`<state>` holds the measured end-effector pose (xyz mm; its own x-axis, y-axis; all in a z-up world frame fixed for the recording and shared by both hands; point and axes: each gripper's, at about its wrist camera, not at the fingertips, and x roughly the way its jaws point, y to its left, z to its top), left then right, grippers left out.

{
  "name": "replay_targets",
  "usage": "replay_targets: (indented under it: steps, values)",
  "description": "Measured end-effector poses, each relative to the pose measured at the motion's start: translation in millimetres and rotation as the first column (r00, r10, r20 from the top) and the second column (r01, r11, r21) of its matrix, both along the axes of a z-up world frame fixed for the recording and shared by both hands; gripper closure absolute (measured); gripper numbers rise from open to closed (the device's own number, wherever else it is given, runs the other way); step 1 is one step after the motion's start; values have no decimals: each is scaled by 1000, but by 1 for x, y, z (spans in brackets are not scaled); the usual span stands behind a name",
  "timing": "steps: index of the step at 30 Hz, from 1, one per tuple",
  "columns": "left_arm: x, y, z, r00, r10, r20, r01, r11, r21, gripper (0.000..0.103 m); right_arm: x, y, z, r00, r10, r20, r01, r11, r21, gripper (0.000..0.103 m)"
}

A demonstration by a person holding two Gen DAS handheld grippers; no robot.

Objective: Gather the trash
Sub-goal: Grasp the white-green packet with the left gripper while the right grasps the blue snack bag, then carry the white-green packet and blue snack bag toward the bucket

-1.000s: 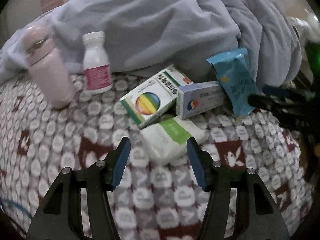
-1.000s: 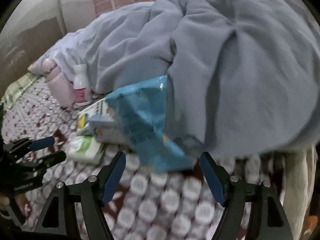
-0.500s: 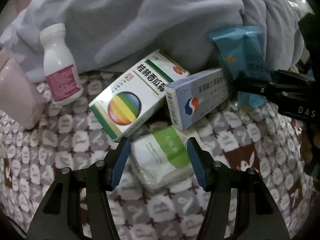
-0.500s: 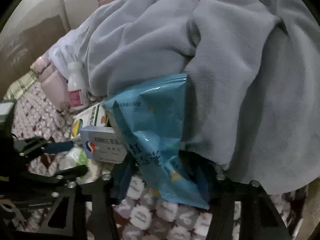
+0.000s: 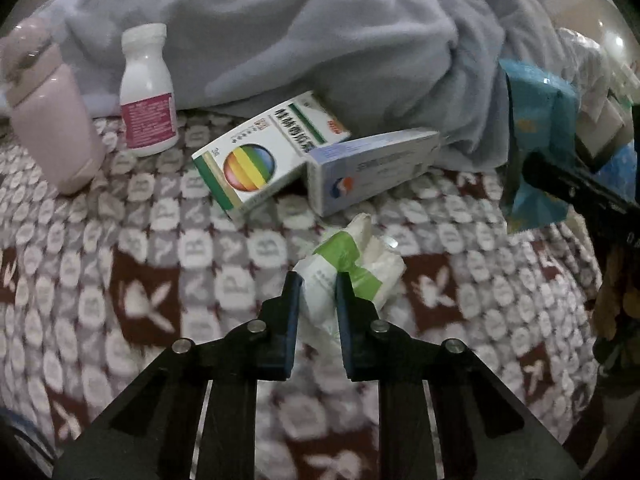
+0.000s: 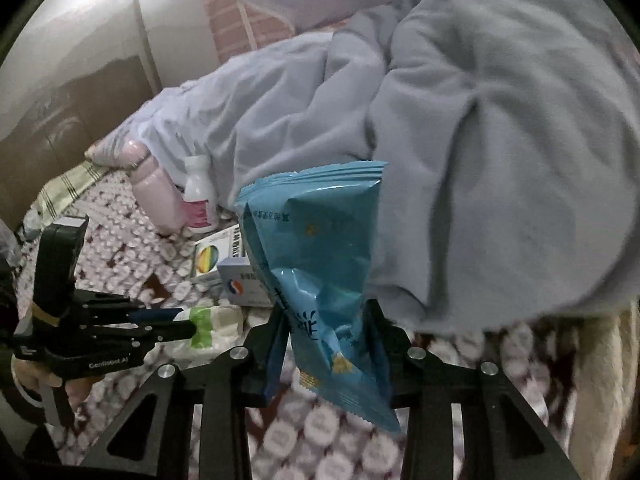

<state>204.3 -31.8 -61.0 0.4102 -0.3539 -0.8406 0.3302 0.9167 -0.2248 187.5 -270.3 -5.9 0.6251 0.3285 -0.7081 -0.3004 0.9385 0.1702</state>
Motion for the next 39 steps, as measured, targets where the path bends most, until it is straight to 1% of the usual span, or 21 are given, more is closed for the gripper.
replay_targets:
  steps: [2, 5, 9, 13, 22, 27, 39]
  values:
    - [-15, -5, 10, 1000, 14, 11, -14, 1000, -1, 88, -15, -7, 4, 1000, -9, 1, 9, 1000, 6, 67]
    - [-41, -20, 23, 1000, 9, 27, -9, 1000, -7, 88, -39, -18, 7, 1000, -23, -1, 23, 1000, 21, 67]
    - [-66, -48, 39, 997, -13, 78, 11, 1000, 25, 88, -68, -36, 8, 998, -58, -16, 59, 997, 41, 67]
    - [-85, -78, 51, 995, -27, 97, 25, 1000, 16, 88, -92, -54, 9, 996, -90, -20, 91, 994, 55, 67]
    - [-113, -132, 63, 990, -84, 117, 84, 996, 0, 88, -137, -99, 16, 987, -160, -25, 161, 984, 79, 67]
    - [-125, -164, 71, 984, -131, 122, 132, 991, -6, 88, -159, -127, 20, 977, -211, -21, 212, 972, 97, 67]
    - [-142, -246, 83, 963, -236, 131, 241, 970, -23, 88, -204, -202, 20, 938, -347, -29, 348, 932, 106, 67]
